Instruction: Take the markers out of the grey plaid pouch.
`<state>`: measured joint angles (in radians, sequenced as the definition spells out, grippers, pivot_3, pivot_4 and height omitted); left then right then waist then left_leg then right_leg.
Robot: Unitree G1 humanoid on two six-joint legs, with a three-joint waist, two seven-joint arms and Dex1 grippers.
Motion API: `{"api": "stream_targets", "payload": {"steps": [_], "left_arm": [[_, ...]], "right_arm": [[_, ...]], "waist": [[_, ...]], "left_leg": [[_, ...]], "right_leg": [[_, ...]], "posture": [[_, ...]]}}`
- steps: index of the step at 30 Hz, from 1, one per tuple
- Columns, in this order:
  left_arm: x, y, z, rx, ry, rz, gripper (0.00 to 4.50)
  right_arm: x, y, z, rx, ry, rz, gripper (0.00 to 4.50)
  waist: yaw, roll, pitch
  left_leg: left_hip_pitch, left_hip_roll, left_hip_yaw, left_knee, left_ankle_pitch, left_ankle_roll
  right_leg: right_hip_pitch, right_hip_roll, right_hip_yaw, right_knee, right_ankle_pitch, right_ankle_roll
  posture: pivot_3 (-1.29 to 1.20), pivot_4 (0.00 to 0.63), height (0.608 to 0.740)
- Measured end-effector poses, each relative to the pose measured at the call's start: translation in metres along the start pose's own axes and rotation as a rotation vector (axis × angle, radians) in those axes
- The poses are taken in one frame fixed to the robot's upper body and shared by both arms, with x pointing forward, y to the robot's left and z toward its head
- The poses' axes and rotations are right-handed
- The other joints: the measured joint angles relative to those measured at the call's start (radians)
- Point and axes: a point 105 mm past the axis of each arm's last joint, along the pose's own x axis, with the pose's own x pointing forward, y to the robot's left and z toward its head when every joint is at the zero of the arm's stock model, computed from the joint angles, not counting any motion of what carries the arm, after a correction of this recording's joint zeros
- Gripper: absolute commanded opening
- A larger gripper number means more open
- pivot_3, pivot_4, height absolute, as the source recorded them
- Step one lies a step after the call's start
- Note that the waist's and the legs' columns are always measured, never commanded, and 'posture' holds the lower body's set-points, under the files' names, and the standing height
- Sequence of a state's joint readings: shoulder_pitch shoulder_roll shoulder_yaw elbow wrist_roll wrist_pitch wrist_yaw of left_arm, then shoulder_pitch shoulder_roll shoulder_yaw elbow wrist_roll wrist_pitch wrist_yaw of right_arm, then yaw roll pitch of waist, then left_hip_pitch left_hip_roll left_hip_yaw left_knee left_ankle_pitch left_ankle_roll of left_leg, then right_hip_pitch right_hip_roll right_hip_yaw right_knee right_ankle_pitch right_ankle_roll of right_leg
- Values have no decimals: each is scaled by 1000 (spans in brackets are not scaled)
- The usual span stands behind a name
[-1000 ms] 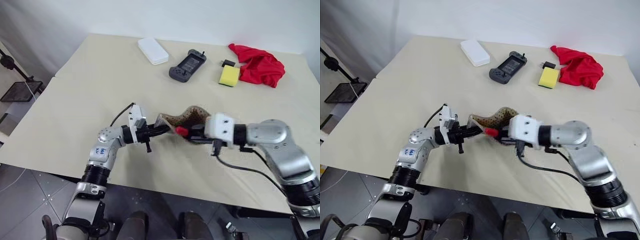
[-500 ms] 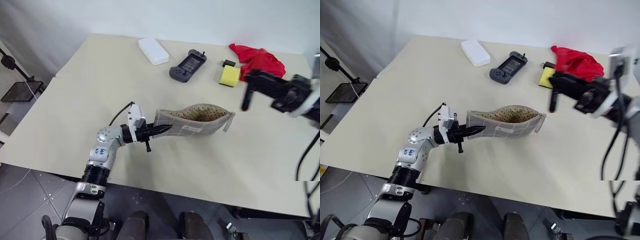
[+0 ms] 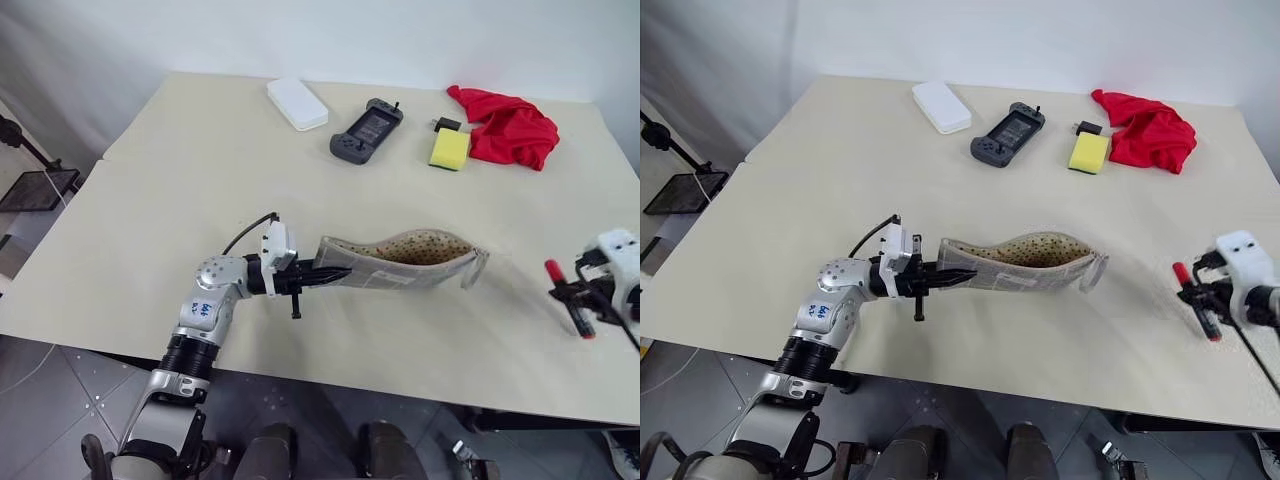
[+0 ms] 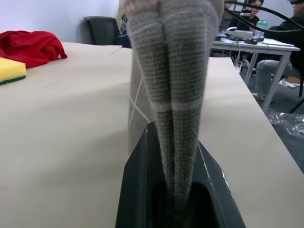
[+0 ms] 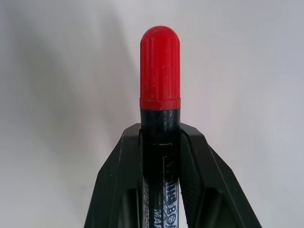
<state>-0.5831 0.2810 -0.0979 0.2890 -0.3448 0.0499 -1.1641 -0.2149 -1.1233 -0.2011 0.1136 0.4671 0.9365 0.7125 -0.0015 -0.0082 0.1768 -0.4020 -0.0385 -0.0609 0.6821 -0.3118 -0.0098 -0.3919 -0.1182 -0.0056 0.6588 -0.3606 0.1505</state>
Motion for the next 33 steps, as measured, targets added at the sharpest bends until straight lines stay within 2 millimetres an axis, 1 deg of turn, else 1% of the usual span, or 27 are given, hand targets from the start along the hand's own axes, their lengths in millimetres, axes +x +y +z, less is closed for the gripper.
{"api": "stream_targets", "payload": {"steps": [3,6,7,8,9,11,13,15,17,18,19,21,22,24,25,26,28,30,33], "left_arm": [[0,1,0,1,1,7,0],[-2,2,0,5,3,10,0],[-2,2,1,10,3,13,0],[-3,3,1,19,2,16,0],[-4,3,2,29,0,23,0],[-4,4,4,48,-4,29,0],[-5,6,3,55,-2,39,0],[-7,10,1,61,0,62,0],[-7,15,2,80,2,79,0],[-7,18,3,96,4,89,0],[-7,19,5,112,4,91,0],[-8,21,4,119,4,102,0],[-9,21,3,117,5,107,0],[-13,23,1,127,12,116,0],[-13,23,2,139,12,117,0],[-12,23,2,144,12,116,0],[-9,23,2,147,7,114,0],[-7,22,2,145,6,109,0],[-6,22,1,143,6,109,0]], "right_arm": [[2,3,-1,-6,-2,3,2854],[1,1,-1,-56,-33,4,3850],[-1,0,3,-86,-72,3,4170],[-4,0,13,-124,-151,18,4479],[-11,4,29,-184,-274,50,4479],[-31,8,53,-281,-442,90,4479],[-47,10,70,-327,-544,107,4479],[-58,19,83,-365,-617,150,4479],[-66,40,94,-412,-679,237,4093],[-70,56,98,-443,-708,300,3868],[-75,73,99,-476,-724,368,3549],[-79,95,93,-507,-704,469,2878],[-79,101,91,-515,-694,498,2606],[-79,119,89,-560,-661,560,1912],[-80,131,93,-584,-665,594,1642],[-82,142,100,-607,-683,615,1268],[-89,160,117,-639,-727,637,633],[-92,168,126,-638,-749,647,7],[-85,179,134,-605,-729,671,7]], "waist": [[1,0,0],[3,0,0],[3,0,0],[3,0,0],[3,0,0],[1,0,0],[1,0,0],[1,0,0],[1,0,0],[1,0,0],[3,0,0],[6,0,0],[8,0,0],[12,0,0],[10,0,0],[7,0,0],[4,0,0],[5,-1,1],[5,-1,1]], "left_leg": [[0,0,0,0,0,0],[0,0,0,0,0,0],[0,0,0,0,0,0],[0,-1,0,0,0,0],[0,-1,0,0,0,0],[0,0,1,0,0,0],[0,0,0,0,0,0],[1,0,0,0,0,0],[1,1,0,0,0,0],[1,1,0,0,0,0],[1,0,0,0,0,0],[0,0,0,0,0,0],[0,0,-1,0,0,0],[0,0,0,0,0,0],[0,0,0,0,0,0],[0,0,0,1,0,0],[0,0,-1,1,0,0],[0,0,-2,1,0,0],[-1,0,-2,0,0,0]], "right_leg": [[0,0,0,0,0,0],[0,0,0,0,0,0],[0,0,0,-1,0,0],[0,0,0,-1,0,0],[0,0,0,-1,0,1],[0,1,0,-1,0,1],[1,1,0,-1,0,1],[1,1,0,-1,0,1],[1,1,0,-1,0,1],[1,1,0,-1,0,1],[1,1,0,-1,0,1],[1,1,0,-2,0,1],[1,0,0,-2,0,1],[1,0,0,-2,1,1],[1,0,0,-2,1,1],[1,0,1,-2,1,1],[1,0,0,-2,1,0],[1,0,-1,-2,1,0],[0,0,-1,-3,1,0]], "posture": [[0,150,740],[0,150,740],[0,150,740],[0,150,740],[0,150,740],[0,150,740],[0,150,740],[0,150,740],[0,150,740],[0,150,740],[0,150,740],[0,150,740],[0,150,740],[0,150,740],[0,150,740],[0,150,740],[0,150,740],[0,150,740],[0,150,740]]}}
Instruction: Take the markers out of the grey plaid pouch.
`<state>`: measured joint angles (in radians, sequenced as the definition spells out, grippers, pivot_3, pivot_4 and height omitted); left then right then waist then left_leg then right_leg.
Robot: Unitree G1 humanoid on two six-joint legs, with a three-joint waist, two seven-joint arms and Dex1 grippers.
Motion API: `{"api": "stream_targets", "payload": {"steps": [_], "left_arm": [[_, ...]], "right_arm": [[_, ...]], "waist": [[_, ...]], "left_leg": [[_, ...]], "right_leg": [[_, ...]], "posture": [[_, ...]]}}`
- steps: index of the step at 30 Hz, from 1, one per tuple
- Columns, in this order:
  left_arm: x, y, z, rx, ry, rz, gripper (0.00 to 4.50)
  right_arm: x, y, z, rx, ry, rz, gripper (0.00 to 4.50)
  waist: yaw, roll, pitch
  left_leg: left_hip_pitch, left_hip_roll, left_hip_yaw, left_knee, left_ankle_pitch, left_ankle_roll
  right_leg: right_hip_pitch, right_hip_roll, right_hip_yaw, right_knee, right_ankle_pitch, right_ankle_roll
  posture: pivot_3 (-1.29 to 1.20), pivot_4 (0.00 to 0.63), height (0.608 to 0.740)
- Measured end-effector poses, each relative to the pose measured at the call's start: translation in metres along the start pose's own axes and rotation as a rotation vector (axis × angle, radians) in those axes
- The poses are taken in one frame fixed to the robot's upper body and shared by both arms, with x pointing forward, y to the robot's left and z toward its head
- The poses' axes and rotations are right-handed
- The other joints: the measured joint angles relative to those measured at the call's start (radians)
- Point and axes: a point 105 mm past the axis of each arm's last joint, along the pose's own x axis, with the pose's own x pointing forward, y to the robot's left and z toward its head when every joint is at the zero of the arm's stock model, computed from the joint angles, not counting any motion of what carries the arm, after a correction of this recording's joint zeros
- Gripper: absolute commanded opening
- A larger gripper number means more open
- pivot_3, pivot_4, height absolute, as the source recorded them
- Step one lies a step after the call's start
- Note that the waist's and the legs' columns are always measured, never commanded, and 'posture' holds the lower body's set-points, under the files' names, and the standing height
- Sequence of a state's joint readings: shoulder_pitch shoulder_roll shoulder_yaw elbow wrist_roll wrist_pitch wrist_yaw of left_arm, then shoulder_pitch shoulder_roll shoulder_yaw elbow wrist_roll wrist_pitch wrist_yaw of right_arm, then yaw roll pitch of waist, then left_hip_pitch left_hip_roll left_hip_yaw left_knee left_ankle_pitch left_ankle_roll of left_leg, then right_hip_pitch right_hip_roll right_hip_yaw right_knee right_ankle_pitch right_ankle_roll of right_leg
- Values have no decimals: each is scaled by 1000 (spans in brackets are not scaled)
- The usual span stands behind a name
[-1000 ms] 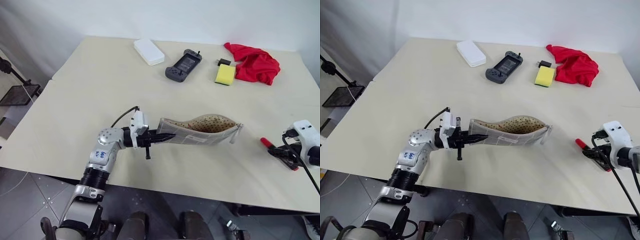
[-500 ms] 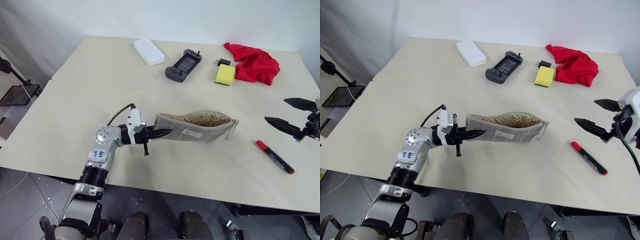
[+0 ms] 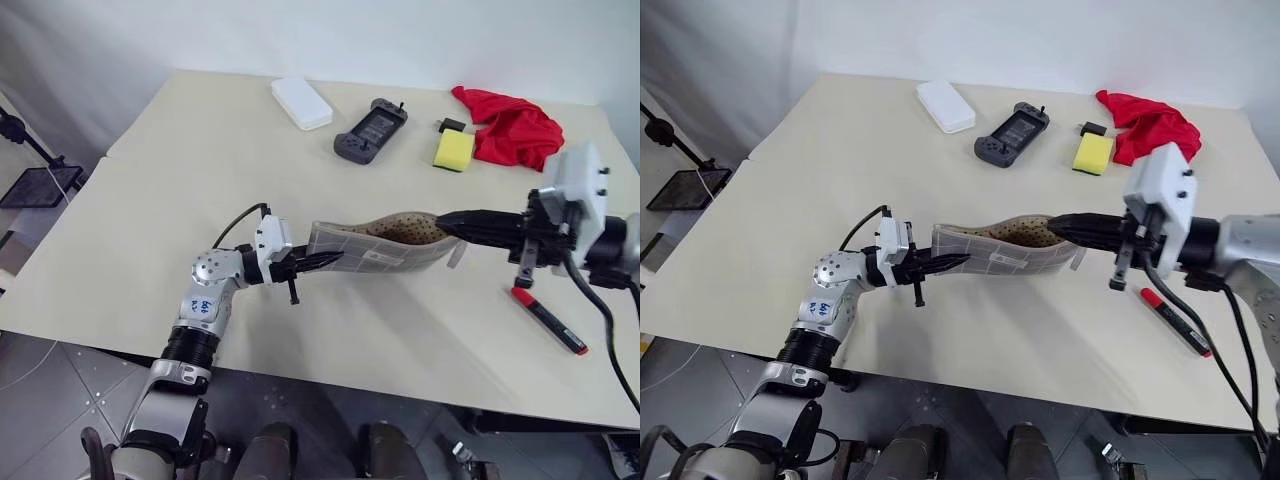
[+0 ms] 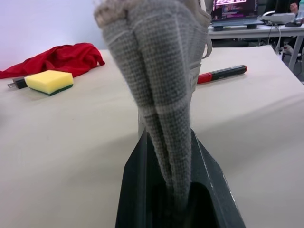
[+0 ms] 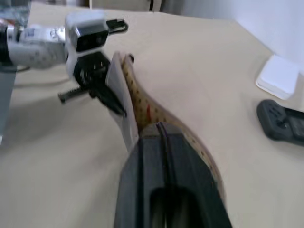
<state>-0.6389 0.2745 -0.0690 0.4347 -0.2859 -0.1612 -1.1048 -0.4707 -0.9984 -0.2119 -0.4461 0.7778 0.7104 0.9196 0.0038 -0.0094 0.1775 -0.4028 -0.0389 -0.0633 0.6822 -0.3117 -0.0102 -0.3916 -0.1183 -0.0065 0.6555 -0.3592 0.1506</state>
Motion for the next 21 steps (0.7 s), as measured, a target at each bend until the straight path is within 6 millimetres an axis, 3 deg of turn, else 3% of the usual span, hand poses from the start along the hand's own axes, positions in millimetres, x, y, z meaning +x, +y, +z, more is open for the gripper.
{"api": "stream_targets", "payload": {"steps": [4,7,9,13,16,21], "left_arm": [[2,-1,0,-1,-5,-4,0],[8,-4,-1,-3,-6,-24,0],[9,-5,-1,-4,-5,-28,0],[8,-5,-1,-5,-3,-29,0],[8,-6,-2,-9,0,-38,0],[10,-6,-2,-19,1,-41,0]], "right_arm": [[26,-3,-7,14,88,8,7],[40,-12,-25,42,176,-33,7],[43,-14,-38,48,239,-39,7],[39,1,-61,53,391,58,7],[45,12,-64,31,449,124,7],[67,9,-52,-27,431,104,7]], "waist": [[-2,0,0],[-2,0,0],[1,0,0],[1,0,0],[-7,0,0],[-8,0,0]], "left_leg": [[0,0,0,0,0,0],[-1,0,0,0,0,0],[-2,0,-1,0,0,0],[-2,-1,-1,-2,0,0],[-2,0,-1,-1,0,0],[-1,0,-1,0,0,0]], "right_leg": [[0,0,0,0,0,0],[-1,0,0,0,0,0],[-1,0,-1,0,0,0],[-1,0,-1,0,0,0],[-2,0,-1,-1,0,0],[-2,1,0,1,0,-1]], "posture": [[0,150,740],[0,150,740],[0,150,740],[0,150,740],[0,150,740],[0,150,740]]}}
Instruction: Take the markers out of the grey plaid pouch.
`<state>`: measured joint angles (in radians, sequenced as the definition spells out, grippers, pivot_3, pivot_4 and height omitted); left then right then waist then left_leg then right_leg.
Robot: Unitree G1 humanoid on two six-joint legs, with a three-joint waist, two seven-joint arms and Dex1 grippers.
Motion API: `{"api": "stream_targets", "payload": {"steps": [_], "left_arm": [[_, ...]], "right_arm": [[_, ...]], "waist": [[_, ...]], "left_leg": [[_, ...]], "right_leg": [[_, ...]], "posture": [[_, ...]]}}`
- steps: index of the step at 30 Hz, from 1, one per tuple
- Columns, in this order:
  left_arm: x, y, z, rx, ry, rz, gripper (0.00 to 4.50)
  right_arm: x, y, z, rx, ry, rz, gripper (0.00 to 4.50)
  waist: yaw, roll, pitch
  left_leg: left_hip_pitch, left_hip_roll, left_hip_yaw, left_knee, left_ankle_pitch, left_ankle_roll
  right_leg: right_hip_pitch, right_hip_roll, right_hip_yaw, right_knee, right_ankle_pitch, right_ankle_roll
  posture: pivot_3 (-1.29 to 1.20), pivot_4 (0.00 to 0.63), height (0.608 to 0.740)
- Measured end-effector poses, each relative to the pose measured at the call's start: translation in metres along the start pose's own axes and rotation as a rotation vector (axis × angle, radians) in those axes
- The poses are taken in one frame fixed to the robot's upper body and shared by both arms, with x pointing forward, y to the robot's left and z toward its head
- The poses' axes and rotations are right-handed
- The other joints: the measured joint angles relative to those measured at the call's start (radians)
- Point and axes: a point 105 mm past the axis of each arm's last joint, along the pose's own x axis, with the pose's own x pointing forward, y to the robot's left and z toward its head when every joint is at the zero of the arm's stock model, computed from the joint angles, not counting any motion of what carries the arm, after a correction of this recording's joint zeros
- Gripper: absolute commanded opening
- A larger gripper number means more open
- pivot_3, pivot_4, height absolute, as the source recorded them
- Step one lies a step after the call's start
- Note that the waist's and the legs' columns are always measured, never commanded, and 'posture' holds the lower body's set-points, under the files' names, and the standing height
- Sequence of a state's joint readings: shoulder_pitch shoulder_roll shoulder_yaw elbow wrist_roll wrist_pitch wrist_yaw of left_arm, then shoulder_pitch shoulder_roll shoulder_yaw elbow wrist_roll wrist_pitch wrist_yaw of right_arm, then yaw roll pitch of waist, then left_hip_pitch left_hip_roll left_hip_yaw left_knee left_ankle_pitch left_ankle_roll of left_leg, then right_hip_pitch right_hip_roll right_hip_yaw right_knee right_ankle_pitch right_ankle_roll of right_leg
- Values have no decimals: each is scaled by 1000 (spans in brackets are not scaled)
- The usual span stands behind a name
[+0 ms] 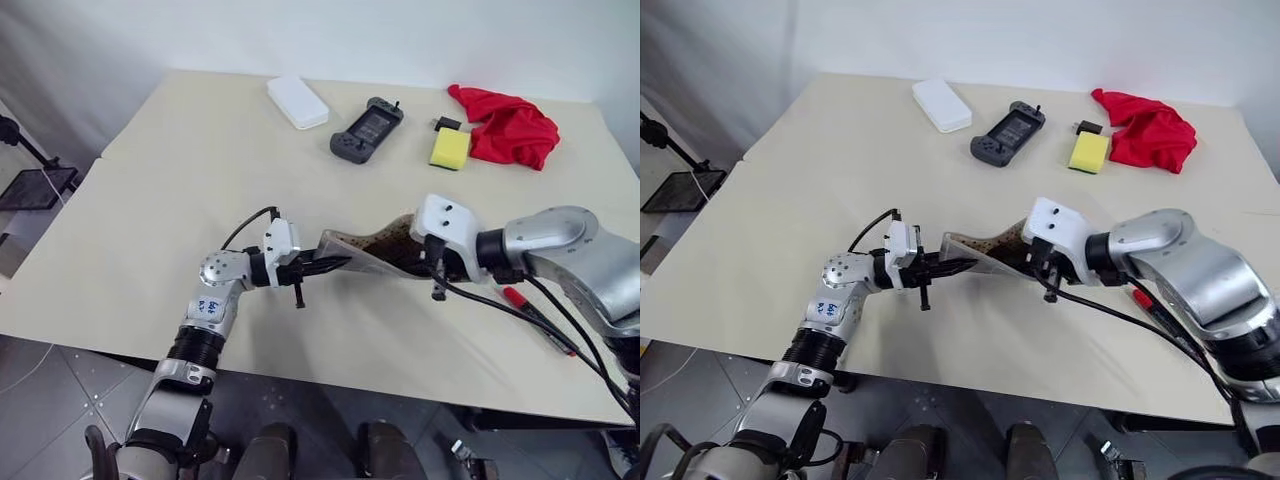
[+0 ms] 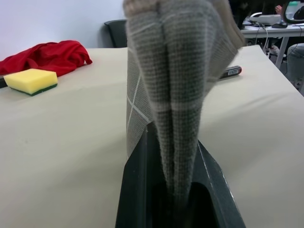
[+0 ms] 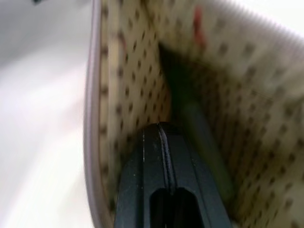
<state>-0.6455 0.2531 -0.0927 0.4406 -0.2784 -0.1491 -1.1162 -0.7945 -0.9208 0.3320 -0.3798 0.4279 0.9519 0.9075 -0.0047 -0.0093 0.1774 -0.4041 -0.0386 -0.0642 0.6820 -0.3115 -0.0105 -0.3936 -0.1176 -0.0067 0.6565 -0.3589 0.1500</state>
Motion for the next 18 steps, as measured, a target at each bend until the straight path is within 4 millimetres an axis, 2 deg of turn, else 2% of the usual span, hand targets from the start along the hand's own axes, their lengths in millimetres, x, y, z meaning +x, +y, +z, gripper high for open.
{"api": "stream_targets", "payload": {"steps": [2,5,7,16,18], "left_arm": [[2,-1,0,-8,-3,-5,0],[2,-1,-2,-18,1,-4,0],[4,-2,-2,-24,-3,-6,0],[6,-1,-4,-48,1,0,0],[6,-1,-4,-50,3,-1,0]], "right_arm": [[12,0,5,-34,12,-8,7],[25,-6,0,-77,58,-52,563],[30,-14,-4,-87,78,-93,1182],[45,-17,-10,-146,112,-107,4118],[46,-18,-8,-168,118,-100,4118]], "waist": [[2,0,0],[6,0,0],[6,0,0],[-1,0,0],[-1,0,0]], "left_leg": [[0,0,0,0,0,0],[-1,-1,-1,0,0,0],[-1,-2,-1,0,0,0],[0,-1,-1,0,0,0],[0,-1,-1,0,0,0]], "right_leg": [[0,0,0,0,0,0],[0,-1,0,0,0,0],[0,-1,0,0,0,0],[-1,0,0,1,0,0],[-1,0,0,1,0,0]], "posture": [[0,150,740],[0,150,740],[0,150,740],[0,150,740],[0,150,740]]}}
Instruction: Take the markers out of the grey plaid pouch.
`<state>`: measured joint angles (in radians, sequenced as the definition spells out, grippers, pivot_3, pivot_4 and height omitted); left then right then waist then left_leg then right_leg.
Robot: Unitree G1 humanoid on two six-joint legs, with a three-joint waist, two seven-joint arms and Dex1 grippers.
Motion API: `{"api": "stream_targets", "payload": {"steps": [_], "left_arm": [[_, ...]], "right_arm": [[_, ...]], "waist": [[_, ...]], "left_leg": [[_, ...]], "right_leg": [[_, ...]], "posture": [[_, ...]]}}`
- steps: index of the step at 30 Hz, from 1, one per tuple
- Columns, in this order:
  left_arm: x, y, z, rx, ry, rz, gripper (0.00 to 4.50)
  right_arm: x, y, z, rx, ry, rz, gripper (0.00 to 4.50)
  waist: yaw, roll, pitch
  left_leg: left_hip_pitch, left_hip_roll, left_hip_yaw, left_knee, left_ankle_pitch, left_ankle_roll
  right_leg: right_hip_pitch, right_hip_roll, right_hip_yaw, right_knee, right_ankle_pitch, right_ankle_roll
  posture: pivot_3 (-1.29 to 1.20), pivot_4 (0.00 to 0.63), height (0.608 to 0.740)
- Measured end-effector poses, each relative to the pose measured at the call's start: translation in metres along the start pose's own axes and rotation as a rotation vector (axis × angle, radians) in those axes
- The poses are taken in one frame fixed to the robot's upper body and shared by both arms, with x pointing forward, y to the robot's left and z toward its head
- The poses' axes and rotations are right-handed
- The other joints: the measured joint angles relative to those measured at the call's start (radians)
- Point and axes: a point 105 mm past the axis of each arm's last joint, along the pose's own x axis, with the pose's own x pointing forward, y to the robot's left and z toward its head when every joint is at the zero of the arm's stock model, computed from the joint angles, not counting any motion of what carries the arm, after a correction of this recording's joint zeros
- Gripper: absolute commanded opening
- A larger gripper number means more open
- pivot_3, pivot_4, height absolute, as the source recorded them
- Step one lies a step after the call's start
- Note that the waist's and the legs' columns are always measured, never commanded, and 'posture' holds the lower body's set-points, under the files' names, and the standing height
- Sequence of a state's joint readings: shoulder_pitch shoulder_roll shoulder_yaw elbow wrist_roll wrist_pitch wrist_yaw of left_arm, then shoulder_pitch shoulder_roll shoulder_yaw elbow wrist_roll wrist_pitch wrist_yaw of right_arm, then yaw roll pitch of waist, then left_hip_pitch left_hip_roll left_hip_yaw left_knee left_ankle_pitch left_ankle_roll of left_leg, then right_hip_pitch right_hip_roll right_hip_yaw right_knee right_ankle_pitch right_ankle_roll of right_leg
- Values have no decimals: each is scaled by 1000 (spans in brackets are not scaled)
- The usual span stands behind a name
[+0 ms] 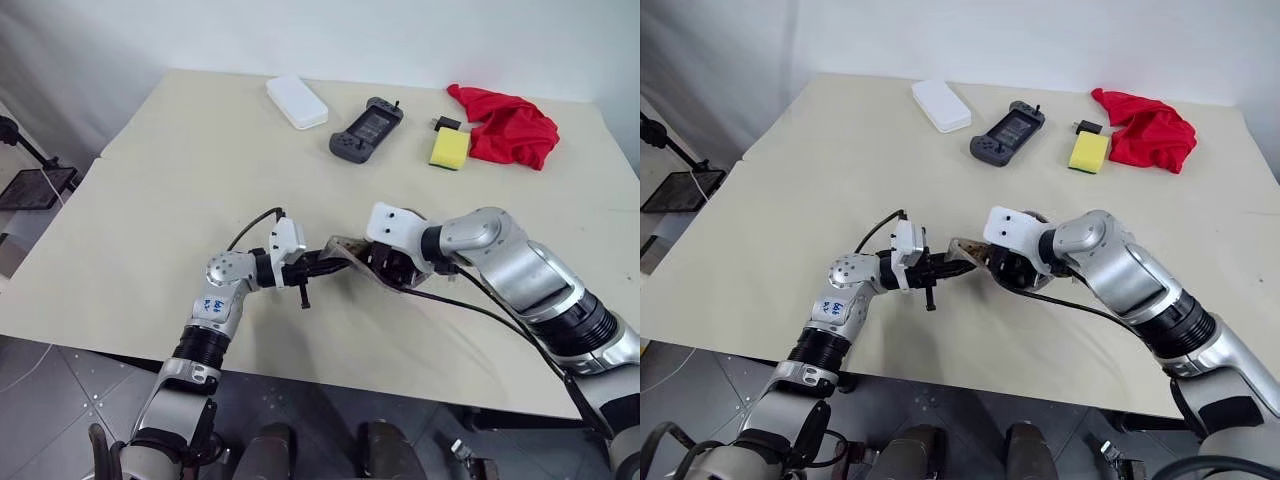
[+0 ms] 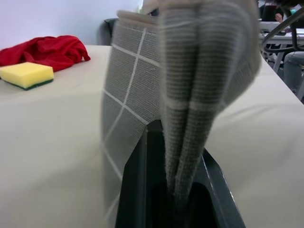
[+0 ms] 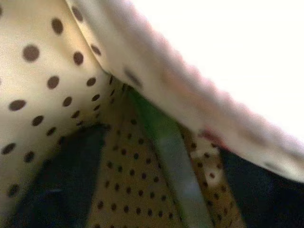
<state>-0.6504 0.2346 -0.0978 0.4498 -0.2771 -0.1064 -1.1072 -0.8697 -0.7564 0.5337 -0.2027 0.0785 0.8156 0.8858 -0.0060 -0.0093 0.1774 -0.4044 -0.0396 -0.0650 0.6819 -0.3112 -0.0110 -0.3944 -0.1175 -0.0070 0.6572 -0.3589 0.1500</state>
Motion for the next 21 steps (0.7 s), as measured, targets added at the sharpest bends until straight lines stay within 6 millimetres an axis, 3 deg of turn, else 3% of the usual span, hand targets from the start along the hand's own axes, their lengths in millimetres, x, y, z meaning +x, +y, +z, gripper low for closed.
{"api": "stream_targets", "payload": {"steps": [6,16,21], "left_arm": [[-2,0,-3,-10,15,-3,0],[-9,8,-9,-62,23,56,0],[-8,7,-9,-65,20,49,0]], "right_arm": [[10,-2,-4,12,13,23,4118],[40,-14,2,-30,-30,-106,4118],[42,-10,-7,-31,-14,-101,2620]], "waist": [[-1,0,0],[-19,0,0],[-20,0,0]], "left_leg": [[0,0,0,0,0,0],[0,0,0,0,1,-1],[0,0,0,0,1,-1]], "right_leg": [[0,0,0,0,0,0],[0,0,0,2,0,0],[0,0,0,2,0,0]], "posture": [[0,150,740],[0,150,740],[0,150,740]]}}
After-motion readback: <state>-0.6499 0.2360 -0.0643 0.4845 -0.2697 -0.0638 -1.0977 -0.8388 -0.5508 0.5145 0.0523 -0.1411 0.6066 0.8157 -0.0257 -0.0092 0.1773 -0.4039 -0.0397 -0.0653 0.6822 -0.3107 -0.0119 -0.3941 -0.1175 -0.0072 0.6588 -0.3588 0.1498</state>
